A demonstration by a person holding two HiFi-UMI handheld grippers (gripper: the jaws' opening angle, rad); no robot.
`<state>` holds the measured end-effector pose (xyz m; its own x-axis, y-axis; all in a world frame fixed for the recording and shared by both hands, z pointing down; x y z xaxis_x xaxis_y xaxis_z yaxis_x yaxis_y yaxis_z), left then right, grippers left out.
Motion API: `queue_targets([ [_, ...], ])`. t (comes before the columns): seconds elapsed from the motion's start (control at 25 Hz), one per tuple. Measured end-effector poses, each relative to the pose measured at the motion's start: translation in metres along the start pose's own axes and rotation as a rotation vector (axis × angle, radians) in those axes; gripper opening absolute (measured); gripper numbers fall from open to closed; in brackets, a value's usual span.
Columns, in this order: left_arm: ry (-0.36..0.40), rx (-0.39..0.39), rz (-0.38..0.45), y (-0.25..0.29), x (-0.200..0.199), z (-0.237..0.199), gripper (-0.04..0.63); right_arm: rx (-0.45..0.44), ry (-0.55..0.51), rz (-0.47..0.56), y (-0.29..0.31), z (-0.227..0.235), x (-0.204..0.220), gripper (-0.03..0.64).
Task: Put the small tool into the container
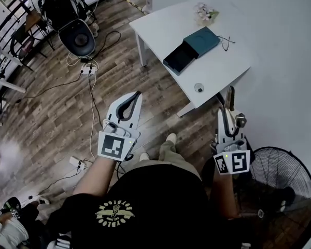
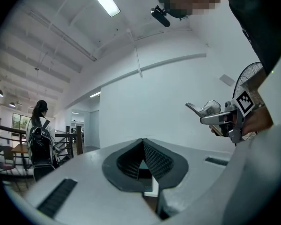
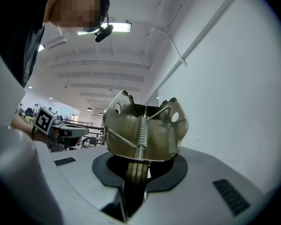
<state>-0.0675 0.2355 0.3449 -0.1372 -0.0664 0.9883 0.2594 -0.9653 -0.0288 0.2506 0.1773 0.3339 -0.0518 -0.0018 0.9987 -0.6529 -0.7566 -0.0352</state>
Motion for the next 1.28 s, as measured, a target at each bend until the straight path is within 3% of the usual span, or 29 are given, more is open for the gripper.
queue_targets([
  [0.44,-0.004,0.020,-0.049,0.073,0.021,0.012,0.008,-0.026,0.057,-0.051,0.030,0.058,0.029,0.066],
  [0.72,0.006,0.043,-0.051,0.111,0.022,0.025,0.008,-0.090,0.068,-0.056,0.048,0.079,0.032,0.066],
  [1.28,0.044,-0.081,-0.041,0.145,-0.007,0.031,0.008,-0.188,0.100,-0.020,0.088,0.139,0.016,0.066],
])
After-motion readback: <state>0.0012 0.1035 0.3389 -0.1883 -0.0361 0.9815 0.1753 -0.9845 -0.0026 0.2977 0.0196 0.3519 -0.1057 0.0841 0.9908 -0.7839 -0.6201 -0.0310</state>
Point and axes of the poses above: the fingertips, and each gripper's own axes: y forward along the fingers, z to its right, x out of its underside, the point moved 9 cm from there along -y, backward along the fingers, and after that the axes turned 4 degrees about y, right-handed, at the moved point
